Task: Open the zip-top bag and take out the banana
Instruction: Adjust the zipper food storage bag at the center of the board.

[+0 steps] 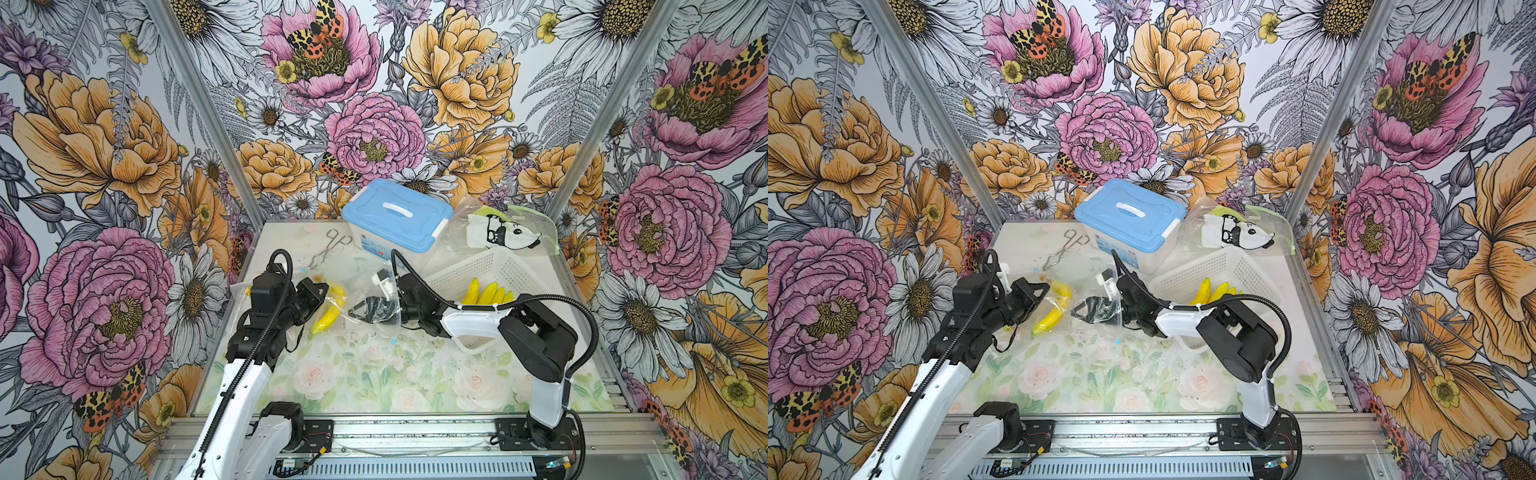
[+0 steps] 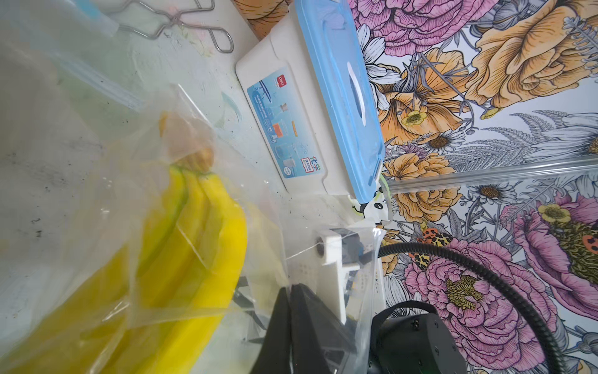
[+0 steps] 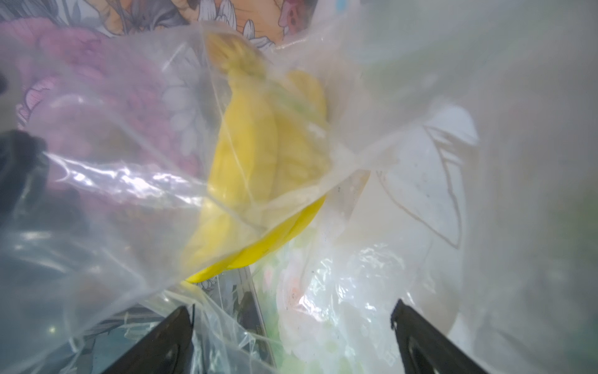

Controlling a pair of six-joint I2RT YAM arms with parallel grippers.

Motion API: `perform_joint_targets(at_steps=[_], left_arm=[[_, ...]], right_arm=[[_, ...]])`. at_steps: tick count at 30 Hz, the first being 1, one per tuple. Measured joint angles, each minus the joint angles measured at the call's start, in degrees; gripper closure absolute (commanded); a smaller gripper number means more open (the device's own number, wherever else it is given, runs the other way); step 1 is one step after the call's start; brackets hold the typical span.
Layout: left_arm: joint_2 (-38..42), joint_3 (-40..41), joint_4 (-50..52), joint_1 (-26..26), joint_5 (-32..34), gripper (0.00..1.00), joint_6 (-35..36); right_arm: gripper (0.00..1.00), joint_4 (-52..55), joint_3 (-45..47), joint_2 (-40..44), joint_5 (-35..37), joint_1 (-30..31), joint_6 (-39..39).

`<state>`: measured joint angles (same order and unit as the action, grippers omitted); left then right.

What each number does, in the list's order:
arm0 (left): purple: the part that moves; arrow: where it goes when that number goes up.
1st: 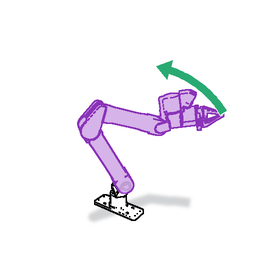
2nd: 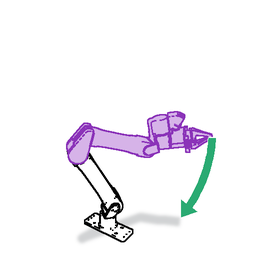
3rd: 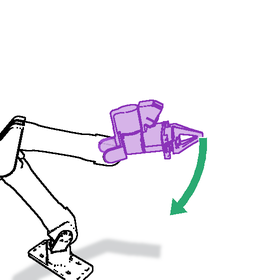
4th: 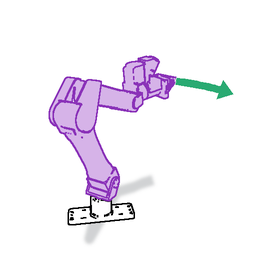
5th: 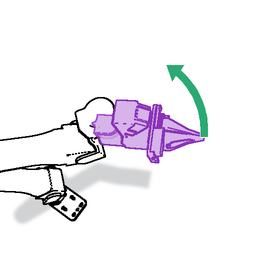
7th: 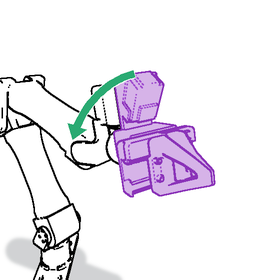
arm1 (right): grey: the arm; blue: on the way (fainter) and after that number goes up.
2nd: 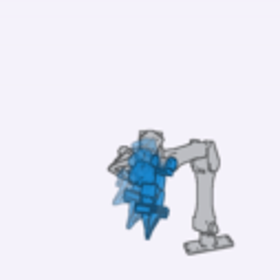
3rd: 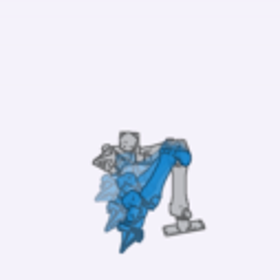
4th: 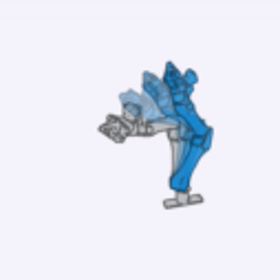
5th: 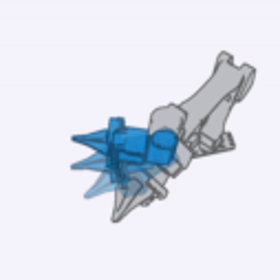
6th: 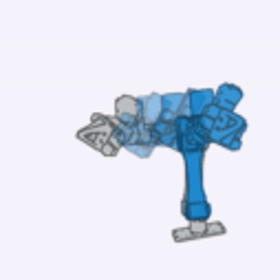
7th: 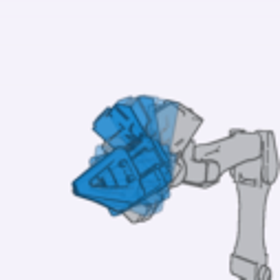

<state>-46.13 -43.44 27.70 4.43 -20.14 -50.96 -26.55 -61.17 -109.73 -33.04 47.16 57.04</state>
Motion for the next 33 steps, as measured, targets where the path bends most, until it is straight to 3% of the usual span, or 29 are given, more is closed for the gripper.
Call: perform_joint_targets(at_steps=[6, 13, 15, 20, 27, 33], left_arm=[[2.2, 0.5, -0.5, 0.6, -0.1, 1.0, -4.3], [-0.6, -9.7, 4.3, 10.1, 5.0, 1.0, -4.1], [0.8, -9.1, 3.4, 11.0, 5.3, 1.0, -4.8], [2.2, -3.7, 2.0, 13.9, 7.3, 1.0, -9.2], [-4.6, -7.2, 1.0, 16.0, 8.2, 1.0, -9.1], [-6.6, -10.9, -0.6, 16.5, 8.7, 1.0, -9.1]], right_arm=[[0.0, -4.8, 0.0, 0.0, -0.5, 0.5, 3.1], [0.01, -10.3, 0.0, -0.4, -0.5, 0.9, 6.1], [0.0, -11.1, 0.0, -0.4, -0.5, 0.9, 6.2], [0.01, -11.1, 0.0, -0.4, -0.5, 0.9, 6.4], [0.0, -10.6, -0.6, -0.4, -0.8, 0.9, 6.5], [0.0, -2.2, -3.7, -0.4, 0.9, 0.9, 3.8]])
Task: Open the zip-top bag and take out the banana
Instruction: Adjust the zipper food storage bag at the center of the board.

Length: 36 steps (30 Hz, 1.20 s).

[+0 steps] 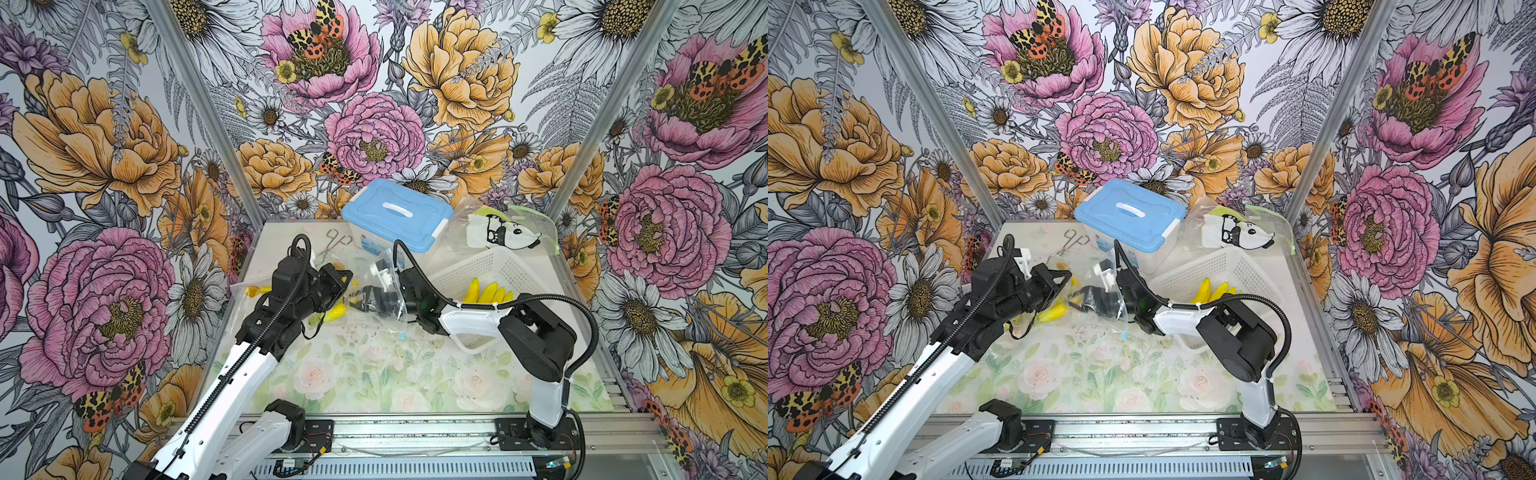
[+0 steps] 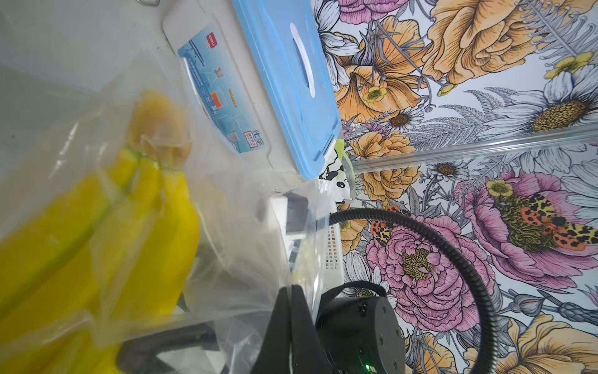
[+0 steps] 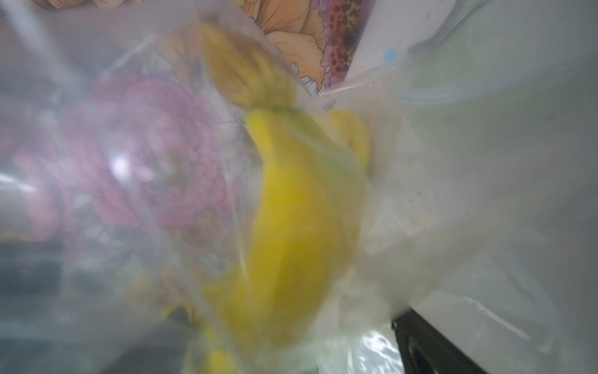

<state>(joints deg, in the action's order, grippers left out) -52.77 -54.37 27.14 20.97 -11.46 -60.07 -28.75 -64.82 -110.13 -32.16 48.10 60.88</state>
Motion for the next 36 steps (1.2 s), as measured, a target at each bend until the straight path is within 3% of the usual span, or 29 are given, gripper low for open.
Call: perform_joint_targets(at_steps=[8, 17, 19, 21, 24, 31, 36], left_arm=[[-1.1, -0.9, 0.0, 2.5, 1.1, 1.0, -0.3], [-0.9, -0.3, -3.5, 4.0, 1.2, 1.0, -2.2], [-0.6, 0.3, -4.4, 4.2, 1.2, 1.0, -2.9], [-0.1, 1.1, -5.5, 4.4, 1.2, 1.0, -3.3], [0.7, 2.6, -6.9, 4.4, 1.2, 1.0, -4.3], [3.3, 5.6, -7.3, 1.6, 0.9, 1.0, -5.2], [5.1, 5.9, -7.2, -1.8, -0.2, 1.0, -5.1]], right_arm=[[0.01, 8.4, -1.7, 0.5, 3.7, 0.0, -3.5], [0.11, 4.1, -1.9, 0.9, 6.5, 0.0, -5.4], [0.15, 3.0, -1.9, 1.2, 7.3, 0.0, -5.7], [0.31, 1.6, -1.9, 1.3, 7.8, 0.0, -5.6], [0.46, -2.1, -1.8, 1.3, 8.5, 0.0, -4.8], [0.5, -8.3, -1.7, 1.3, 9.1, -0.1, -3.0], [0.68, -8.3, -1.7, 1.3, 9.1, -0.1, -2.3]])
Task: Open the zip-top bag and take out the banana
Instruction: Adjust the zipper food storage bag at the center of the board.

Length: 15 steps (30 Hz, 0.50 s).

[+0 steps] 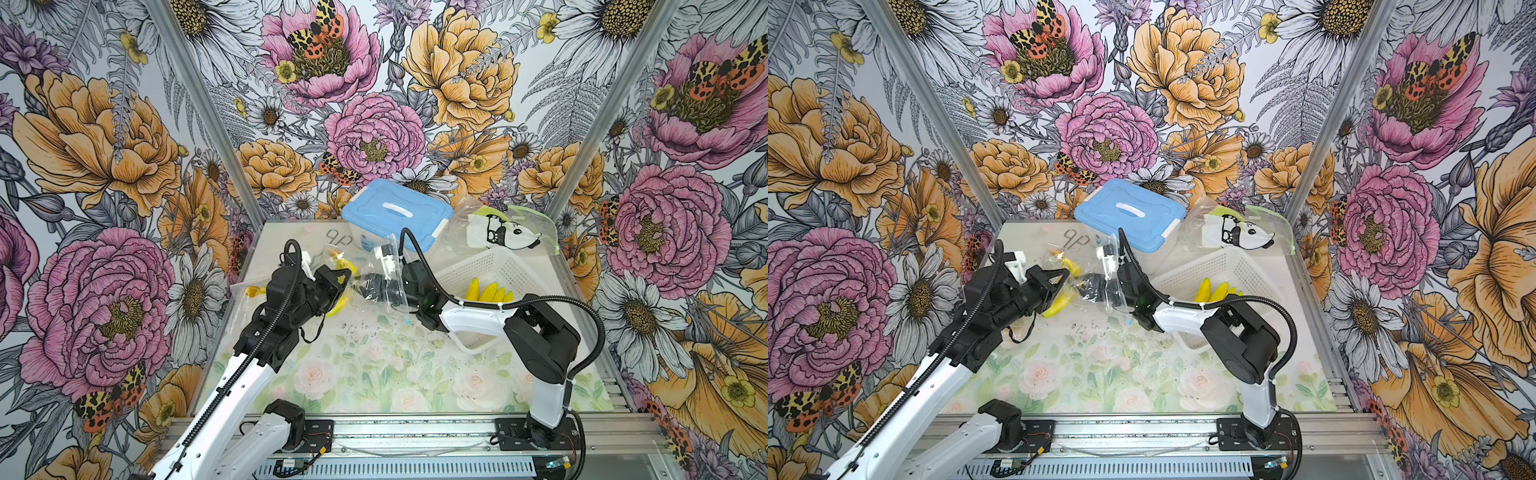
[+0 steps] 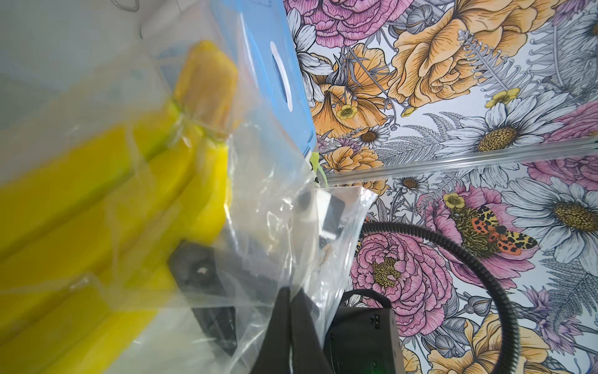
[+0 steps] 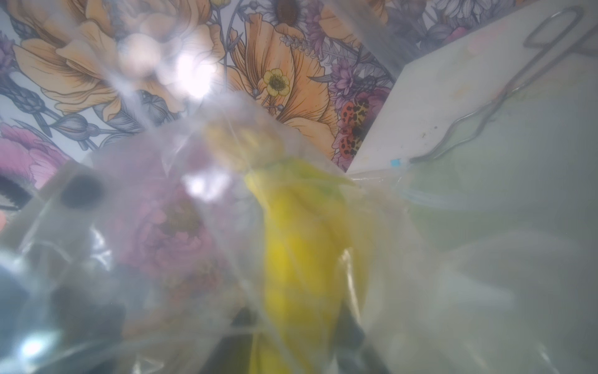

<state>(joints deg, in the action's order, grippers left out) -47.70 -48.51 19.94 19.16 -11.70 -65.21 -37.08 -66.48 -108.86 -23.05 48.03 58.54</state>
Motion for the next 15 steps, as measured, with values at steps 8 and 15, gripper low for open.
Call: perform_joint_targets(at_steps=[8, 15], left_arm=[[2.5, 0.9, 1.2, -4.9, -2.6, 1.0, 0.3], [3.4, 1.6, 3.8, -9.8, -3.9, 1.0, 4.1]], right_arm=[[0.71, 1.7, 2.7, 1.8, -0.2, -0.3, 0.1], [0.71, 5.4, 4.9, 4.7, -1.7, -0.9, -0.2]])
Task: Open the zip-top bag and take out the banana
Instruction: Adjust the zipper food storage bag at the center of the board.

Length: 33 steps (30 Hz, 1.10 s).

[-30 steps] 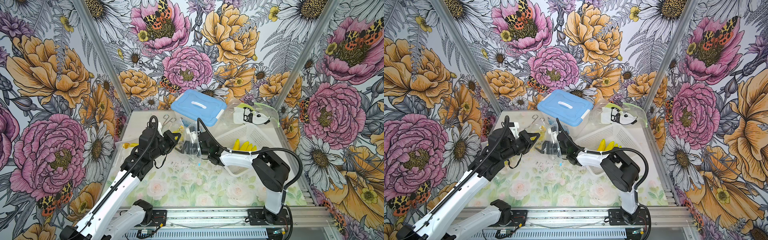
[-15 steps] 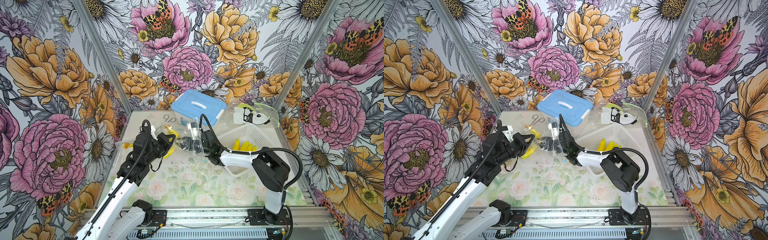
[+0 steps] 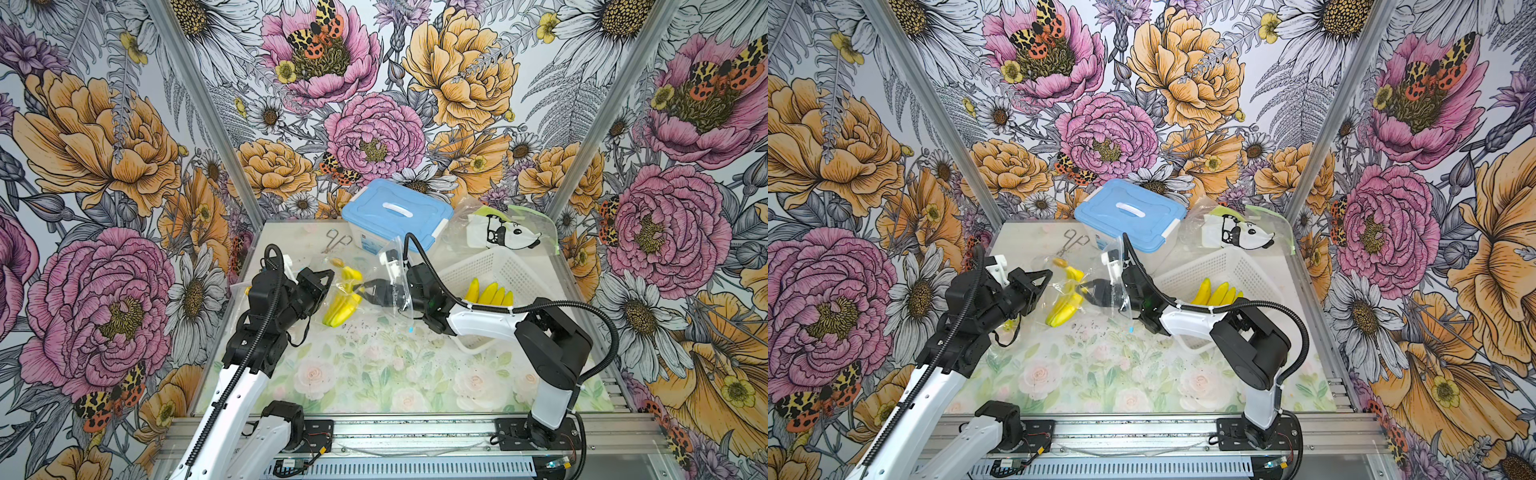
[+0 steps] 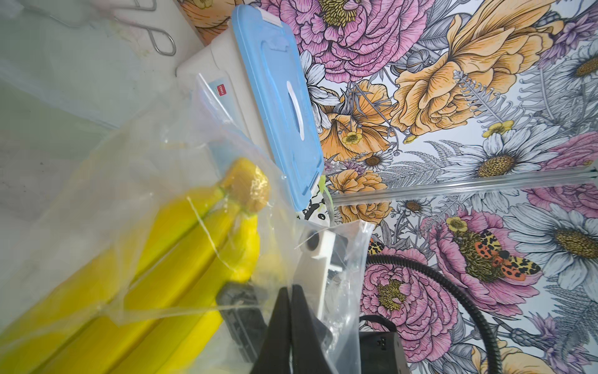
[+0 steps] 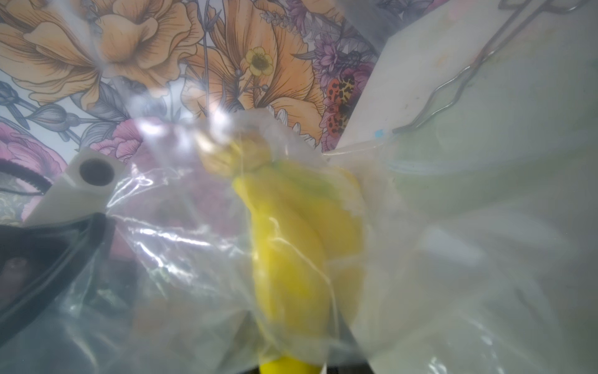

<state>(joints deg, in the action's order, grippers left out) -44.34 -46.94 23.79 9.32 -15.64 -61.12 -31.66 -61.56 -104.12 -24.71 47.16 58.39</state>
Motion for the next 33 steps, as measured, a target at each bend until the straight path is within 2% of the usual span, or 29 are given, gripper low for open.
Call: perform_joint_targets(at_steps=[5, 9, 14, 21, 33], left_arm=[[0.5, 0.3, 5.7, -5.6, 2.0, 1.0, 4.8], [1.7, 2.9, 8.0, -10.1, 2.5, 1.0, 5.9], [2.3, 5.6, 9.1, -13.0, 2.3, 1.0, 6.6], [5.0, 10.3, 9.9, -13.2, 1.5, 1.0, 7.1], [9.3, 16.0, 9.6, -13.7, -1.0, 1.0, 5.4]], right_arm=[[0.71, 4.1, 3.7, 3.9, -1.1, -0.5, -0.9], [0.71, 7.1, 5.9, 8.0, -1.7, -0.5, -1.9], [0.71, 10.7, 8.6, 12.6, -1.9, -2.3, -3.5], [0.71, 13.5, 10.5, 16.2, -2.6, -4.3, -4.8], [0.71, 17.1, 11.0, 17.1, -5.0, -5.6, -6.5]])
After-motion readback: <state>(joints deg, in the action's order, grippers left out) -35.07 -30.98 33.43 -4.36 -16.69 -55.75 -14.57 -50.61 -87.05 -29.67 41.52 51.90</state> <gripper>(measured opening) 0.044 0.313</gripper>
